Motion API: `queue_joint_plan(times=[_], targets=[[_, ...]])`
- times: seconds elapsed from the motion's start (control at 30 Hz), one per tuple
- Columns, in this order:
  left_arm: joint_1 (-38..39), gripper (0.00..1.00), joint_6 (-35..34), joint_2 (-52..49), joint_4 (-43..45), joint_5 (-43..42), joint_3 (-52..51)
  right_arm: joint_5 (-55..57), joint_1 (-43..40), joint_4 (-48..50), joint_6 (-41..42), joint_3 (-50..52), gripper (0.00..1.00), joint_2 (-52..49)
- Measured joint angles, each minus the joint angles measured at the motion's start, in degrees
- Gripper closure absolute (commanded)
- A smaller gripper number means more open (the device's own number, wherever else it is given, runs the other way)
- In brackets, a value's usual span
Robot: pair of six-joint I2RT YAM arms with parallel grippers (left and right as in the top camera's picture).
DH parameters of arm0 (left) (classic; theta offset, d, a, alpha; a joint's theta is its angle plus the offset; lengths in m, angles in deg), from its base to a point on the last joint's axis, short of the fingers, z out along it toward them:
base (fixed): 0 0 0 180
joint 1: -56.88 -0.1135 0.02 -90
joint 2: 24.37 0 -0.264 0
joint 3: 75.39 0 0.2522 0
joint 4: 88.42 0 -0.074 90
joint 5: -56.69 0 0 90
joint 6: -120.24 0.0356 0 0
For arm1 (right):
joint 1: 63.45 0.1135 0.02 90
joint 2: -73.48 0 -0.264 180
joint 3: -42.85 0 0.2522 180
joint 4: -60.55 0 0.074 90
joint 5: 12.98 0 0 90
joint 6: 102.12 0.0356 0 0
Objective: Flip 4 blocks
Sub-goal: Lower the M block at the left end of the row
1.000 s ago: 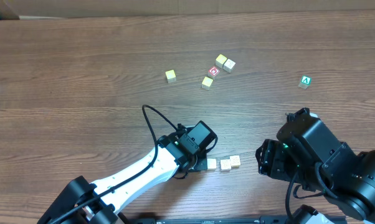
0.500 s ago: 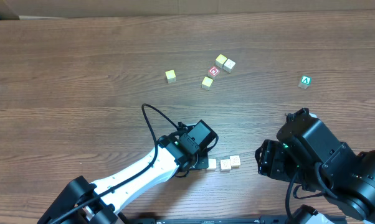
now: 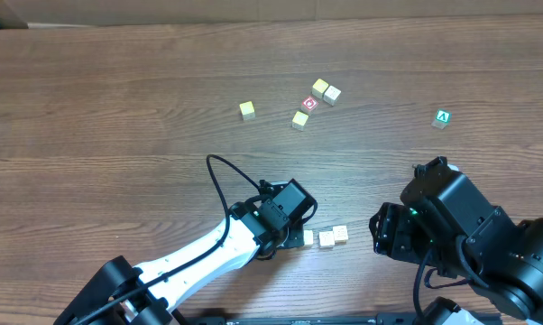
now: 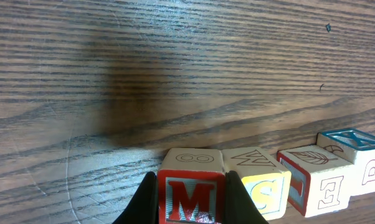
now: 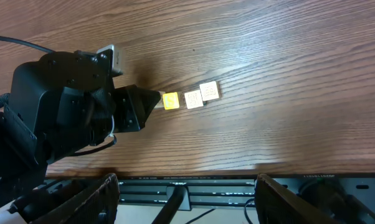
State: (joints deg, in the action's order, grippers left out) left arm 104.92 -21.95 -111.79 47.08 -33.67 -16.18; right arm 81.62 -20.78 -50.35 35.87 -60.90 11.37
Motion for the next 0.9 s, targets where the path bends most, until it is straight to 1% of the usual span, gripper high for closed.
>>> queue_joint_plan(times=[0.23,0.37,0.43,0.5,0.67,0.9], targets=[[0.00,0.95,-0.02,0.00,0.02,0.00,0.00,-0.13,0.00,0.02,0.00,0.00,0.29,0.00],[0.00,0.85,-0.02,0.00,0.02,0.00,-0.02,-0.15,0.00,0.00,0.00,0.00,0.29,0.00],[0.00,0.84,-0.24,0.00,0.15,0.00,-0.07,-0.15,0.00,0.00,0.00,0.00,0.29,0.00],[0.00,0.79,-0.22,0.00,0.17,-0.02,-0.11,-0.13,0.00,-0.02,0.00,0.00,0.29,0.00],[0.00,0.75,-0.28,0.00,0.17,-0.07,-0.31,-0.15,0.00,0.00,0.00,0.00,0.29,0.00],[0.00,0.73,-0.28,0.00,0.13,-0.04,-0.87,-0.13,0.00,-0.02,-0.04,0.00,0.29,0.00]])
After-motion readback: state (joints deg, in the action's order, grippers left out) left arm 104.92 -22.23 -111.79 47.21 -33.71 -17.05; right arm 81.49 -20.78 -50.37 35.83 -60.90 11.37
